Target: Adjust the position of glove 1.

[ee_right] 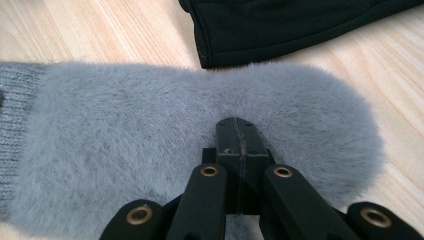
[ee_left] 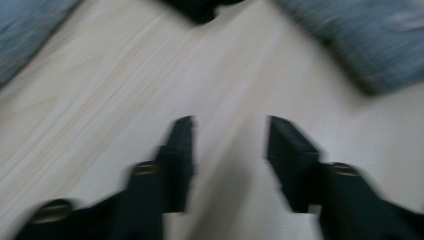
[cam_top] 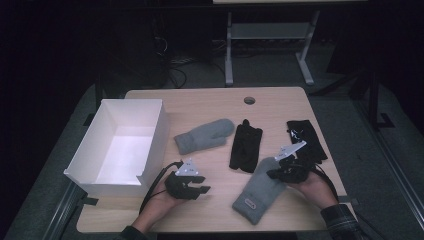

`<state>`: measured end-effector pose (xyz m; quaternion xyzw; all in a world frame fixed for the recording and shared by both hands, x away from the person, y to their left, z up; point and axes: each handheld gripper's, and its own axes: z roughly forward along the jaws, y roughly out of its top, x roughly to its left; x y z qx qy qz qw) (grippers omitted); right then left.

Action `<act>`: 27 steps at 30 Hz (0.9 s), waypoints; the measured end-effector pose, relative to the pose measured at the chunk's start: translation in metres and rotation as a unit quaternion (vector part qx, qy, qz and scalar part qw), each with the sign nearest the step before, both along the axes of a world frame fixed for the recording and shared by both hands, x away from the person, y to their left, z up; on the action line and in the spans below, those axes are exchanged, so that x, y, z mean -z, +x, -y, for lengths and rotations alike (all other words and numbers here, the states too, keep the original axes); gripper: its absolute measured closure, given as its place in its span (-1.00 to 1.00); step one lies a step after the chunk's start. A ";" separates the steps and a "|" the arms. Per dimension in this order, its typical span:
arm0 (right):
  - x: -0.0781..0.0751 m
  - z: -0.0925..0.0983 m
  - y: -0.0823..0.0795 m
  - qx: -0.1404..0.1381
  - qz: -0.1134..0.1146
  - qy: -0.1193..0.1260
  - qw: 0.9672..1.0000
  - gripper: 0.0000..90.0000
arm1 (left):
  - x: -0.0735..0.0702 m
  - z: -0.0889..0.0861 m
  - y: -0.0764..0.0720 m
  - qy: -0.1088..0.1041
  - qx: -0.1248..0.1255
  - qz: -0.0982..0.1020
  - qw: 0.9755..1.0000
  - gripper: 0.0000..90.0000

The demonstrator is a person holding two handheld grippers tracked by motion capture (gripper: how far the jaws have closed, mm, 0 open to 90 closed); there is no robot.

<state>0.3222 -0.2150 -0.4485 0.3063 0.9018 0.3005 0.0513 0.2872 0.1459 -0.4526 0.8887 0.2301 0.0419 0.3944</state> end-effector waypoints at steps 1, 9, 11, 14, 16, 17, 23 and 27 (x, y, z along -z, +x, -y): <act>0.000 0.000 0.000 0.000 0.000 0.000 1.000 1.00 | -0.003 0.003 -0.002 -0.009 0.009 -0.004 1.000 0.56; 0.000 -0.001 0.000 0.000 0.001 -0.002 1.000 1.00 | -0.021 0.052 -0.021 -0.052 0.077 0.002 0.996 0.99; 0.000 -0.001 0.000 0.000 0.001 -0.002 1.000 1.00 | -0.019 0.067 -0.024 -0.050 0.094 0.000 0.994 0.99; 0.000 0.000 0.000 0.000 0.000 -0.001 1.000 1.00 | -0.015 0.084 -0.027 -0.047 0.114 -0.009 0.992 0.99; 0.000 0.000 0.000 0.000 0.001 -0.001 1.000 1.00 | -0.012 0.092 -0.030 -0.044 0.124 -0.015 0.991 0.99; 0.000 0.000 0.000 0.000 0.001 -0.001 1.000 1.00 | -0.009 0.095 -0.032 -0.036 0.127 -0.014 0.991 0.99; 0.000 0.000 0.000 -0.003 -0.001 0.000 1.000 1.00 | 0.000 0.096 -0.028 -0.002 0.127 -0.007 0.992 1.00; 0.000 0.000 -0.001 -0.006 -0.008 0.004 1.000 1.00 | -0.001 0.091 -0.027 0.005 0.125 -0.006 0.992 1.00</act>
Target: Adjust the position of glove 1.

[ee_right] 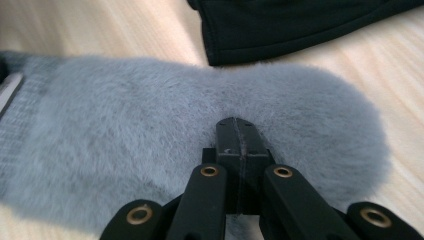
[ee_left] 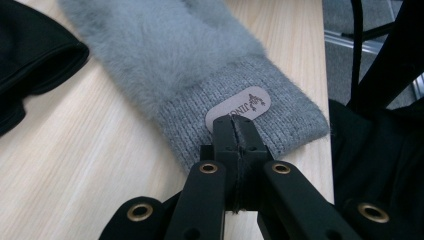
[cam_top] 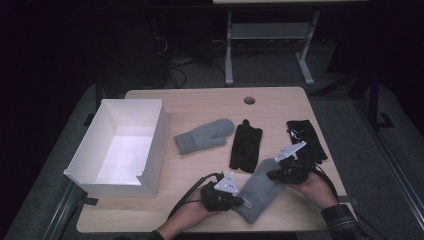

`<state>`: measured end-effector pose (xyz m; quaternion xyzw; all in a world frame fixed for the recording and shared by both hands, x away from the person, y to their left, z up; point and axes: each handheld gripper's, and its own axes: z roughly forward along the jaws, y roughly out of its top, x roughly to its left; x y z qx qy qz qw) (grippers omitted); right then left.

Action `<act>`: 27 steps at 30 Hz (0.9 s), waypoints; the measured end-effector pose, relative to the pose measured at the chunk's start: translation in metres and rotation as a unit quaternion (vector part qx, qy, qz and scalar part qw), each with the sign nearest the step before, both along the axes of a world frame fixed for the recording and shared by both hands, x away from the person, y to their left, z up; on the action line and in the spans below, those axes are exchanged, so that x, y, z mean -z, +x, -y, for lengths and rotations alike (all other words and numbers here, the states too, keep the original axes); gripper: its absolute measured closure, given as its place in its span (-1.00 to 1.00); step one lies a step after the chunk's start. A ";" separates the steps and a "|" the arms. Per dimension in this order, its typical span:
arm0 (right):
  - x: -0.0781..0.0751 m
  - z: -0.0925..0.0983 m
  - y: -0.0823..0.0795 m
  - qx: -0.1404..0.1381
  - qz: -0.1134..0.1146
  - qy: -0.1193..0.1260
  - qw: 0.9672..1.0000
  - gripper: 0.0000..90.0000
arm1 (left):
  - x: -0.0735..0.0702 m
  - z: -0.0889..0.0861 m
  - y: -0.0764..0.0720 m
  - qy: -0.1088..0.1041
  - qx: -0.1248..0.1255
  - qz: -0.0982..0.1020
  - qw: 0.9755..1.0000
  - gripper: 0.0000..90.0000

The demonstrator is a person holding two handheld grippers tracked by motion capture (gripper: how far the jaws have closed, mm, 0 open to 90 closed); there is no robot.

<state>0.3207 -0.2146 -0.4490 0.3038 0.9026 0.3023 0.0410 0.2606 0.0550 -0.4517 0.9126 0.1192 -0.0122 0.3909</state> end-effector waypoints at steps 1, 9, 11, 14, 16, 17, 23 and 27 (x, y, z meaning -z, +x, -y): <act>0.000 -0.001 -0.002 -0.006 -0.003 0.002 1.000 1.00 | -0.001 -0.005 0.002 0.004 -0.004 -0.001 1.000 1.00; -0.001 -0.016 -0.008 -0.035 -0.011 0.009 0.999 1.00 | -0.003 -0.037 0.012 0.020 -0.033 0.005 0.999 1.00; -0.001 -0.023 -0.010 -0.045 -0.012 0.011 0.999 1.00 | -0.004 -0.046 0.013 0.024 -0.039 0.007 0.999 1.00; 0.000 -0.034 -0.011 -0.058 -0.007 0.010 0.998 1.00 | -0.005 -0.058 0.012 0.026 -0.052 0.006 0.998 1.00; 0.000 -0.043 -0.011 -0.067 0.000 0.006 0.998 1.00 | -0.005 -0.065 0.010 0.028 -0.056 0.006 0.998 1.00; 0.000 -0.043 -0.011 -0.067 0.000 0.006 0.998 1.00 | -0.005 -0.065 0.010 0.028 -0.056 0.006 0.998 1.00; 0.001 -0.056 -0.003 -0.077 0.010 0.004 0.997 1.00 | -0.005 -0.071 0.009 0.022 -0.067 -0.002 0.998 0.99; -0.003 -0.050 -0.004 -0.069 0.014 0.020 0.997 0.88 | -0.008 -0.073 0.009 0.019 -0.067 -0.005 0.998 0.96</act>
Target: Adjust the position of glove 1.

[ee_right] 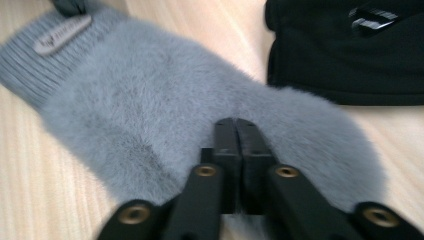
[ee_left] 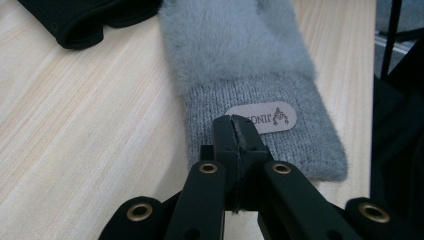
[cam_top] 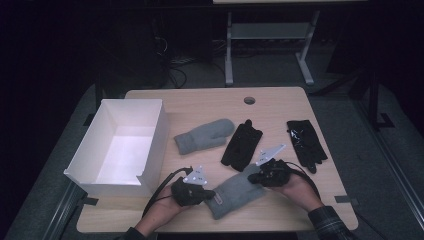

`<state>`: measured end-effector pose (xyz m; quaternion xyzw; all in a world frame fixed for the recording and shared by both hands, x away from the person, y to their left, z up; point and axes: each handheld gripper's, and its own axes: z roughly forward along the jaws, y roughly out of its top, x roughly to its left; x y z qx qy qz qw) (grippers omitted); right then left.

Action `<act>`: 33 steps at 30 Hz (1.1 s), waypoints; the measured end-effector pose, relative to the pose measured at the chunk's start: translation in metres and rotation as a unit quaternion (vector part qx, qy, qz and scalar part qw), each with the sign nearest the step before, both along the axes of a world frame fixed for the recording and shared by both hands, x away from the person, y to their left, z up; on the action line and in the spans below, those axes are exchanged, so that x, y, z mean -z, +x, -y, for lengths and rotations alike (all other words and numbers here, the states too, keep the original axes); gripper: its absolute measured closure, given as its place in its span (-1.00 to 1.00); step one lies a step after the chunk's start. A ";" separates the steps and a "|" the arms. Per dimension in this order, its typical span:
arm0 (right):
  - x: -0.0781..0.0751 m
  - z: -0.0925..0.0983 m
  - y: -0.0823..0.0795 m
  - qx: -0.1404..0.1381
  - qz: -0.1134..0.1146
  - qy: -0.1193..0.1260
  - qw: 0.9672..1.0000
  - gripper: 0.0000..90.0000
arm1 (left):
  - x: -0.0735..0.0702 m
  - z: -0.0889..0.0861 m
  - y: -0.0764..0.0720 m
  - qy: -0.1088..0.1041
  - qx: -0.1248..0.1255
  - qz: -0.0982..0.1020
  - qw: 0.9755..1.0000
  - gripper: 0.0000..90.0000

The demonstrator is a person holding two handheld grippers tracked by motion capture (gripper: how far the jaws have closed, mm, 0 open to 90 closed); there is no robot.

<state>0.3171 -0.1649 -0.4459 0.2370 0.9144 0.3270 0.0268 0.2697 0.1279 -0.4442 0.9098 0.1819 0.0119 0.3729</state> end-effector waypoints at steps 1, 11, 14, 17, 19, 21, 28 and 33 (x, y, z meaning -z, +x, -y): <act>-0.001 0.003 0.000 0.003 -0.001 0.008 1.000 0.82 | -0.001 -0.001 0.000 -0.006 -0.004 -0.003 1.000 0.91; 0.001 0.054 0.006 0.106 0.054 0.030 0.992 -0.12 | -0.012 -0.004 0.021 -0.014 -0.040 -0.002 0.999 0.08; 0.006 0.068 0.014 0.141 0.055 0.033 0.988 -0.26 | -0.012 -0.004 0.030 -0.013 -0.056 0.015 0.998 -0.09; 0.014 0.078 0.019 0.156 0.046 0.024 0.986 -0.27 | -0.009 -0.005 0.039 -0.001 -0.064 0.027 0.998 -0.17; 0.018 0.081 0.020 0.161 0.041 0.016 0.986 -0.30 | -0.008 -0.005 0.044 -0.002 -0.073 0.029 0.997 -0.21; 0.022 0.083 0.021 0.168 0.046 0.013 0.985 -0.36 | -0.009 -0.005 0.049 0.001 -0.082 0.035 0.996 -0.23; 0.027 0.080 0.020 0.171 0.061 0.008 0.983 -0.40 | -0.016 -0.005 0.069 0.006 -0.107 0.042 0.993 -0.28; 0.032 0.083 0.018 0.176 0.062 0.026 0.982 -0.52 | -0.023 -0.004 0.084 0.010 -0.125 0.050 0.991 -0.30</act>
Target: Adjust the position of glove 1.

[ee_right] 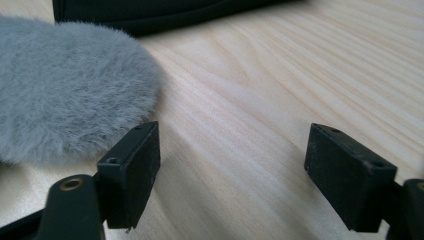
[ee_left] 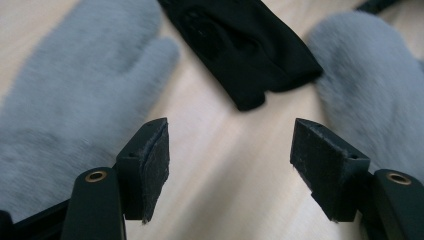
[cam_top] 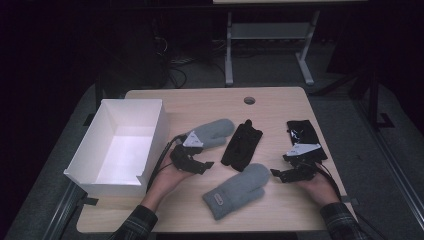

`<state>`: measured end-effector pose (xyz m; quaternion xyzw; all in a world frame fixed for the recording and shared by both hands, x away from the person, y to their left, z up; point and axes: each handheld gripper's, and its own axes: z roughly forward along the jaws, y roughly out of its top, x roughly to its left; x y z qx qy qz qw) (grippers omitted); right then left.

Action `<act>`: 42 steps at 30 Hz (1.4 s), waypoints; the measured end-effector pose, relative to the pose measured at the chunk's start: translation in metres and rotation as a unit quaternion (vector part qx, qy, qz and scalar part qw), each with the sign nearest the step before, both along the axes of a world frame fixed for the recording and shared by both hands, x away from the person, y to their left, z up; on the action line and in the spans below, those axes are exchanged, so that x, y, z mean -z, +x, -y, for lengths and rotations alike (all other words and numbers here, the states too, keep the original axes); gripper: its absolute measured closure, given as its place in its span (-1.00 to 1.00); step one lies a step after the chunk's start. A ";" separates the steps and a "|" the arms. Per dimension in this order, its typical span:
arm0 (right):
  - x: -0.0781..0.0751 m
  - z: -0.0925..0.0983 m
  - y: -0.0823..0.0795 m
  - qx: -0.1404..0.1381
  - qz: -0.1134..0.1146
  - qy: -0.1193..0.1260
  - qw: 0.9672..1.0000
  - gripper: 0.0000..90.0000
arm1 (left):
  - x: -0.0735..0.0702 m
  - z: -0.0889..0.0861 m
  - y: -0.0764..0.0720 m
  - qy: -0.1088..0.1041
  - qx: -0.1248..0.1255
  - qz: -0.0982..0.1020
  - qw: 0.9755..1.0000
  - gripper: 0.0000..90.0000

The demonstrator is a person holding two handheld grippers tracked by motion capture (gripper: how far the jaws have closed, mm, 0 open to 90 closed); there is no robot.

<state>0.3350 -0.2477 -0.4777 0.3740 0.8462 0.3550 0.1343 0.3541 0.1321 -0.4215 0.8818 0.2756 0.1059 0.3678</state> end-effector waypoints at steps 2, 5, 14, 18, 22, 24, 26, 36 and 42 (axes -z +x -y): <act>0.003 0.001 -0.002 0.001 0.011 0.008 1.000 -0.62 | -0.002 0.000 0.007 0.000 -0.008 0.003 1.000 -0.31; 0.004 0.000 -0.003 0.006 0.013 0.011 1.000 -0.64 | -0.005 -0.001 0.020 0.000 -0.023 0.005 1.000 -0.30; 0.004 0.000 -0.003 0.007 0.013 0.011 1.000 -0.64 | -0.007 0.000 0.060 0.044 -0.082 0.042 0.995 0.59; 0.004 0.000 -0.003 0.007 0.013 0.011 1.000 -0.64 | -0.005 0.000 0.078 0.065 -0.117 0.044 0.990 0.99; 0.004 0.000 -0.003 0.007 0.013 0.011 1.000 -0.64 | 0.000 0.001 0.099 0.089 -0.144 0.047 0.984 0.99; 0.004 0.000 -0.003 0.007 0.013 0.011 1.000 -0.64 | 0.003 0.000 0.108 0.097 -0.154 0.043 0.982 0.99; 0.004 0.000 -0.003 0.007 0.013 0.011 1.000 -0.64 | 0.008 -0.003 0.116 0.096 -0.164 0.028 0.981 0.99; 0.004 0.000 -0.003 0.007 0.012 0.012 1.000 -0.64 | 0.019 0.000 0.110 0.126 -0.169 -0.016 0.977 0.99; 0.004 0.000 -0.003 0.007 0.012 0.011 1.000 -0.64 | 0.015 0.001 0.083 0.140 -0.167 -0.027 0.976 0.99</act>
